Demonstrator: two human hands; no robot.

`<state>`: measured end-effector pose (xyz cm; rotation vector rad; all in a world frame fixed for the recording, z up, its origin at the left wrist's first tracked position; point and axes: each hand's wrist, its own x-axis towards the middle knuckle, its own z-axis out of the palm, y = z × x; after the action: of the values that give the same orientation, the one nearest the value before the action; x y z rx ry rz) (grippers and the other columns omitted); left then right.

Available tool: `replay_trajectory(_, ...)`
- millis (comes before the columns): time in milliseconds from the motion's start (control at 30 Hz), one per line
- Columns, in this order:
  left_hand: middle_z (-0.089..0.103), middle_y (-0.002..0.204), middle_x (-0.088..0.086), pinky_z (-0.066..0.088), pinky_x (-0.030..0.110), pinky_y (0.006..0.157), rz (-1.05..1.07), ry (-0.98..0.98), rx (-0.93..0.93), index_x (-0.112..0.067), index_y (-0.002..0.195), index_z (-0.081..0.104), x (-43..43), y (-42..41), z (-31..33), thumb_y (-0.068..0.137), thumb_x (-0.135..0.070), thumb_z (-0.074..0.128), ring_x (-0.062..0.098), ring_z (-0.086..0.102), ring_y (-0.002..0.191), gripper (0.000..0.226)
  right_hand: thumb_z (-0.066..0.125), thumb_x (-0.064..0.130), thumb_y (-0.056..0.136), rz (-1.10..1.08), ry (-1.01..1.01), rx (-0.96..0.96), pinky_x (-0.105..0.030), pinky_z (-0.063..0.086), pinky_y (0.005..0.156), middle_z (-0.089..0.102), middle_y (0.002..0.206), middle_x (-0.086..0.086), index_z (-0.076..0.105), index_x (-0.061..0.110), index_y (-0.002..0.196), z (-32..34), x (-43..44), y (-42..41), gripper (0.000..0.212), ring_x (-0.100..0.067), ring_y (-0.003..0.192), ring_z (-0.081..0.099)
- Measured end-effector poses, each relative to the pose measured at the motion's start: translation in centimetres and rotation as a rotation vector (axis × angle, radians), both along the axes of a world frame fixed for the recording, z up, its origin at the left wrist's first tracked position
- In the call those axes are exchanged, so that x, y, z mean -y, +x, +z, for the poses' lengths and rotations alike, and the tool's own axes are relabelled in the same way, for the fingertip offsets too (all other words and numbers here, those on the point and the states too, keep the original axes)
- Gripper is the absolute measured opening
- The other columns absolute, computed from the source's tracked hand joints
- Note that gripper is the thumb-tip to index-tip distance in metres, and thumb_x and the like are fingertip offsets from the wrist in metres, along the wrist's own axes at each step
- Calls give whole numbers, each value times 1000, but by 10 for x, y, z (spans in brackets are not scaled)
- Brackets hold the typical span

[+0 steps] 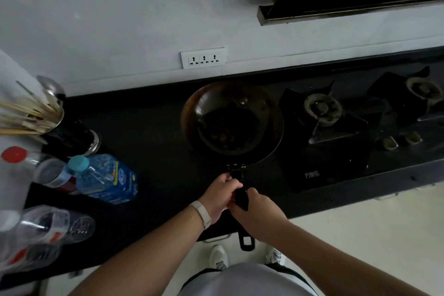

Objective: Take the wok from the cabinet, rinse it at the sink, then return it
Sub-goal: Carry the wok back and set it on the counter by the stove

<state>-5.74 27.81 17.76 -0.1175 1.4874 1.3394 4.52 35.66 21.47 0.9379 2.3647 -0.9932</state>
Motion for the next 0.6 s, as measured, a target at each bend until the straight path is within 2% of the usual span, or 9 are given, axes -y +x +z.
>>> replay_trajectory(100, 67, 100, 7, 51, 30, 69, 4, -36, -38, -11, 124, 59, 14, -5, 4, 93, -17, 56, 18, 66, 89, 31, 52, 62, 89, 49, -53, 9, -29, 54, 57, 66, 85, 3, 50, 21, 105, -1, 5, -7, 44, -13, 69, 67)
replay_trajectory(200, 69, 114, 12, 56, 37, 83, 16, -65, -95, -17, 119, 63, 27, -10, 7, 94, -18, 56, 26, 67, 104, 27, 54, 62, 90, 110, -81, -2, -27, 53, 58, 66, 86, 3, 52, 22, 103, 0, 10, -17, 42, -10, 68, 64)
replay_trajectory(267, 71, 114, 12, 54, 44, 94, -5, -83, -154, -21, 113, 65, 36, -15, 9, 93, -17, 57, 27, 67, 107, 22, 54, 57, 93, 131, -99, -27, -25, 50, 57, 65, 84, 4, 52, 23, 101, 1, 13, -23, 35, -9, 65, 61)
replay_trajectory(333, 73, 112, 10, 51, 44, 101, -13, -81, -187, -20, 113, 67, 47, -19, 11, 93, -15, 58, 24, 68, 107, 23, 55, 53, 94, 148, -112, -46, -23, 47, 54, 63, 84, 5, 52, 25, 100, 0, 16, -30, 29, -7, 65, 60)
replay_trajectory(400, 75, 109, 7, 51, 40, 100, -6, -80, -214, -20, 111, 70, 57, -24, 13, 92, -14, 60, 20, 68, 106, 23, 56, 53, 94, 182, -104, -61, -23, 46, 56, 62, 87, 6, 51, 25, 102, -1, 19, -36, 29, -7, 69, 60)
replay_trajectory(533, 74, 108, 1, 49, 22, 82, -21, -88, -302, -20, 113, 71, 75, -35, 21, 92, -9, 60, 11, 67, 103, 26, 57, 54, 92, 248, -104, -113, -25, 46, 62, 62, 91, 8, 50, 26, 113, -2, 25, -50, 35, -9, 76, 61)
replay_trajectory(600, 73, 110, -2, 47, 22, 85, -39, -98, -328, -24, 115, 70, 86, -43, 22, 92, -10, 62, 10, 65, 106, 28, 58, 54, 91, 301, -76, -139, -28, 48, 67, 61, 94, 6, 51, 24, 114, -2, 28, -58, 38, -11, 80, 59)
